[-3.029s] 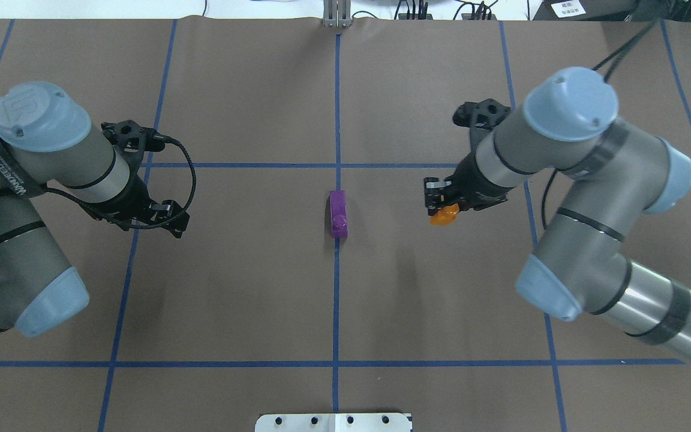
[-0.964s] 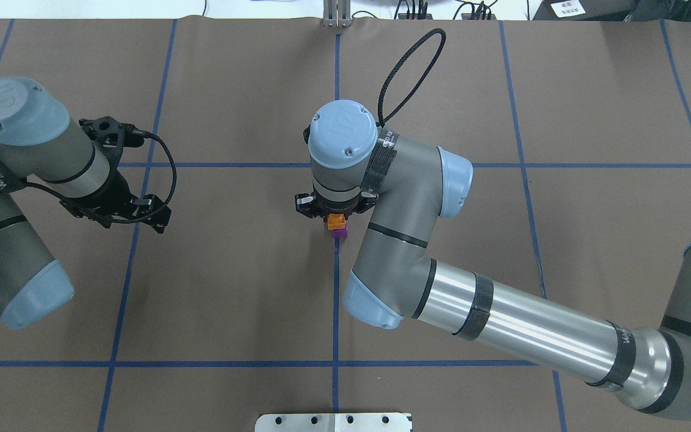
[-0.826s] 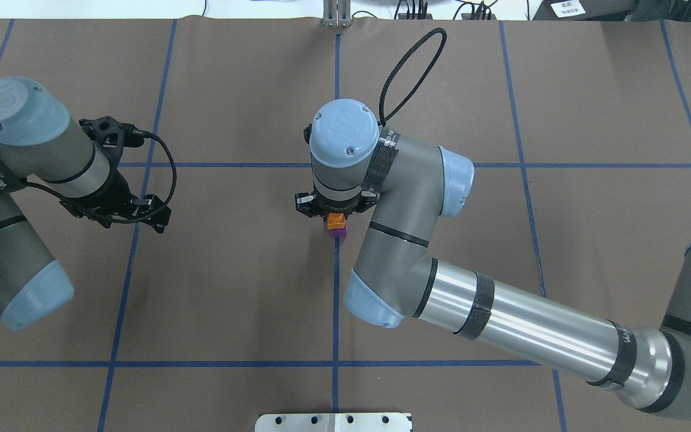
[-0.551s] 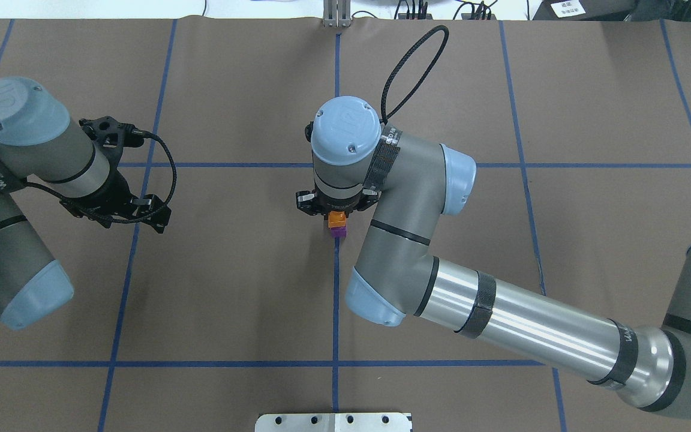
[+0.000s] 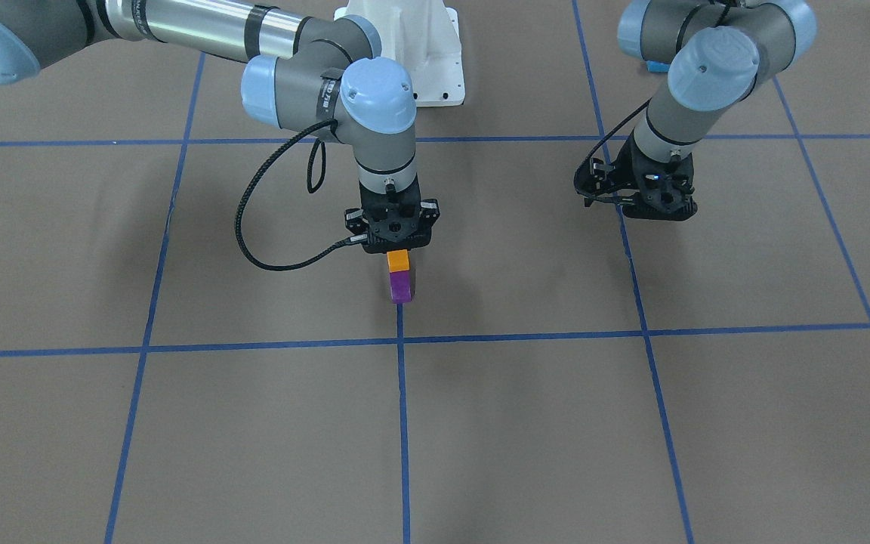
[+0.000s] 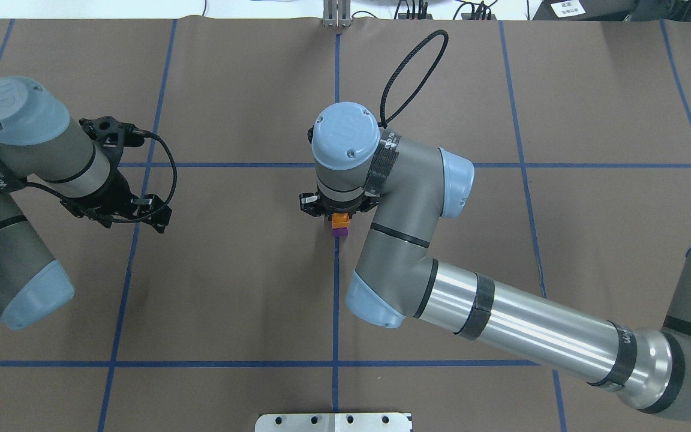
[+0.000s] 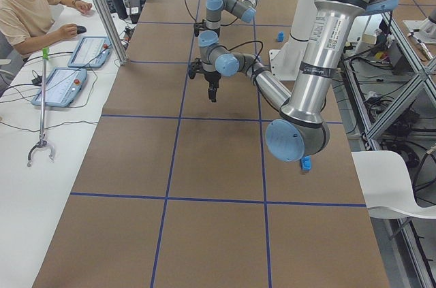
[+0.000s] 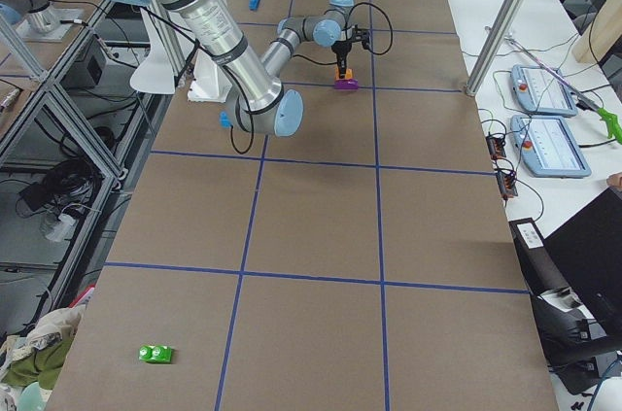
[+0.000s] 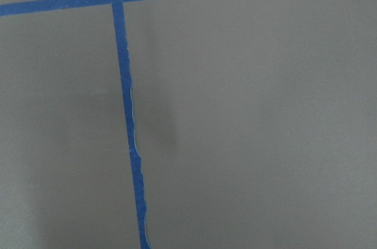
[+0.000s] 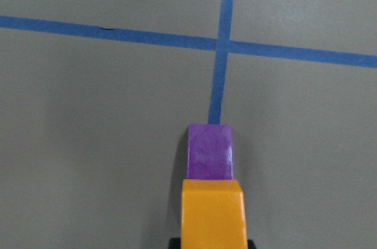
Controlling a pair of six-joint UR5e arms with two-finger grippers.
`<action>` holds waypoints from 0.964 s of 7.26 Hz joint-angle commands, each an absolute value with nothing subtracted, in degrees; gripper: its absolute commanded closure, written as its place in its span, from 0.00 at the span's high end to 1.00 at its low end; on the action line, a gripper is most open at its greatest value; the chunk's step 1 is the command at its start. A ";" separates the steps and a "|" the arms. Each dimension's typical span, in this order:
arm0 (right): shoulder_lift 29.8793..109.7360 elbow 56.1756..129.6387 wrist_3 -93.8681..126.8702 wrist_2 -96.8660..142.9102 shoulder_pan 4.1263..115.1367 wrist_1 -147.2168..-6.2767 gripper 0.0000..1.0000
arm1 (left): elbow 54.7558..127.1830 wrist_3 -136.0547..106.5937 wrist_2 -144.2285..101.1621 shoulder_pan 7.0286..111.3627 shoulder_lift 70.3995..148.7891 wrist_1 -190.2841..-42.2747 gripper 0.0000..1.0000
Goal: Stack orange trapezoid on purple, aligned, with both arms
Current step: 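Lower the orange block onto the purple block, aligning their edges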
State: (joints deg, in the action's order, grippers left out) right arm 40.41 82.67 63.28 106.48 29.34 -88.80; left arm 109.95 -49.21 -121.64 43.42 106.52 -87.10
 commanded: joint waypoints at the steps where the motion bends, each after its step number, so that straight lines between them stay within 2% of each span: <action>1: 40.43 82.09 63.28 105.91 28.74 -88.77 0.00 | 109.95 -49.22 -121.64 43.42 106.52 -87.10 1.00; 6: 40.52 80.86 63.11 104.85 27.95 -88.42 0.00 | 110.04 -49.39 -121.73 43.42 106.52 -87.10 1.00; 7: 40.26 80.95 63.28 104.94 27.95 -88.42 0.03 | 110.04 -49.39 -121.73 43.42 106.52 -87.10 1.00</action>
State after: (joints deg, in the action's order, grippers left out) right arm 40.47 81.12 63.15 104.88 27.97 -88.51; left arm 110.06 -49.36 -121.72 43.45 106.52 -87.10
